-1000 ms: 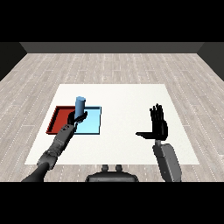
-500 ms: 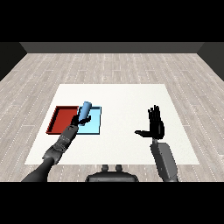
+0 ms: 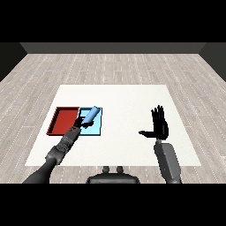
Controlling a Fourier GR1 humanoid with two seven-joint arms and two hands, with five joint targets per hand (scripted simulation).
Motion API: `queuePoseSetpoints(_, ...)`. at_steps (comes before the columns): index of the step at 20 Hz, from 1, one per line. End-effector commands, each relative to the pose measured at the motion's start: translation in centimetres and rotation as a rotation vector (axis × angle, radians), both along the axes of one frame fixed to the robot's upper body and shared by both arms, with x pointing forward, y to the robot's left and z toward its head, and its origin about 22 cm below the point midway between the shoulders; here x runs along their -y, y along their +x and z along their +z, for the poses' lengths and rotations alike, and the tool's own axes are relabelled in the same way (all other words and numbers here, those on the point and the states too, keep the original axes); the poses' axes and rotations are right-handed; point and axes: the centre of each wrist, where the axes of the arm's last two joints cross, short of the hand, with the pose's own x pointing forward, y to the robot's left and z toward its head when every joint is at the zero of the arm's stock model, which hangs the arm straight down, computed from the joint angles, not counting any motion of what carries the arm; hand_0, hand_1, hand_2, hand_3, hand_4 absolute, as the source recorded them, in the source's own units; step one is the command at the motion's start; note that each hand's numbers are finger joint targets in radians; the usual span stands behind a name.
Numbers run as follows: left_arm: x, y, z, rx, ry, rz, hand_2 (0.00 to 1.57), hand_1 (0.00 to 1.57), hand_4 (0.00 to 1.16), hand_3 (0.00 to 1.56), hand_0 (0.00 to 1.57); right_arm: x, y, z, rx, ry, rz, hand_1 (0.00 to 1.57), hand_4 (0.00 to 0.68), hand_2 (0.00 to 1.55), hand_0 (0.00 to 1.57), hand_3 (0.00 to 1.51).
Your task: Pick the blue can and put it in the blue box
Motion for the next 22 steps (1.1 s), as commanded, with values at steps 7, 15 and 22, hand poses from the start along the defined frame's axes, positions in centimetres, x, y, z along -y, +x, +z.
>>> queuePoseSetpoints(7, -2.0, -1.9, -1.6, 0.149, 0.076, 0.197, 0.00, 0.00, 0.00, 0.00, 0.00, -0.6, 0.5, -0.9, 0.018, 0.026, 0.016, 0.00, 0.000, 0.00, 0.00, 0.00)
queuePoseSetpoints(15, 0.8, 1.2, 3.1, 0.766, -0.131, 0.035, 0.00, 0.00, 0.00, 0.00, 0.00, -1.1, 0.4, 0.4, 0.029, 0.047, 0.035, 0.00, 0.000, 0.00, 0.00, 0.00)
queuePoseSetpoints(22, 3.0, -1.8, 3.1, 0.996, -0.336, -0.186, 0.00, 0.00, 0.00, 0.00, 0.00, -0.7, -1.4, -0.2, -0.010, -0.031, 0.026, 0.00, 0.000, 0.00, 0.00, 0.00)
